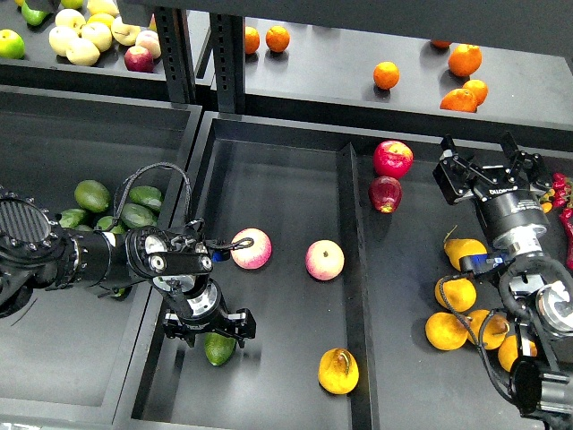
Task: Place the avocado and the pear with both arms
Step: 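Close the left gripper around the green avocado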
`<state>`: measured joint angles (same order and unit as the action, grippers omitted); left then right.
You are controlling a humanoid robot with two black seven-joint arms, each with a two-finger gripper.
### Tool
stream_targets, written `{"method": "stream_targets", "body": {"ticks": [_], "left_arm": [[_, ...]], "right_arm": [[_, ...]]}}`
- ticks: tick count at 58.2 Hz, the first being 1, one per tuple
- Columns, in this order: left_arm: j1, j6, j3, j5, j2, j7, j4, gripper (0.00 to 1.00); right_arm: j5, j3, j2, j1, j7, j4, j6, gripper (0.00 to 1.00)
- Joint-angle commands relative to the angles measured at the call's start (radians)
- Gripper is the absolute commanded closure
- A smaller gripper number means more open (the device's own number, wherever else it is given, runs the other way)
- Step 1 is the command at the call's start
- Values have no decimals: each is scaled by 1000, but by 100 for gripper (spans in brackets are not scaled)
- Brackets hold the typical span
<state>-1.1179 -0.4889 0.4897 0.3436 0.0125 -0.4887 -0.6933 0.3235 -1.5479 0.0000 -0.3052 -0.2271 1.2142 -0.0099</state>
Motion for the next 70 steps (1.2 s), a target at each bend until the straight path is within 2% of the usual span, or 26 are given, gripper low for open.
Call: {"method": "stream_targets", "body": {"ticks": [1,12,28,49,58,70], "left_arm": [[1,0,0,0,-8,0,11,4],[1,0,-3,-2,-11,0,11,9],[7,0,-26,-2,-8,0,18,25],[26,0,-31,-5,-11,0,43,35],[38,0,-49,-6,-11,0,54,45],[46,0,-77,-8,-11,0,61,65]], "right_arm": [[0,0,0,1,0,1,1,1],[0,0,0,6,0,1,1,1],[2,0,0,9,0,2,7,1],[2,0,0,11,-1,2,7,1],[2,0,0,14,-1,2,15,1],[2,0,0,17,-1,2,21,1]]}}
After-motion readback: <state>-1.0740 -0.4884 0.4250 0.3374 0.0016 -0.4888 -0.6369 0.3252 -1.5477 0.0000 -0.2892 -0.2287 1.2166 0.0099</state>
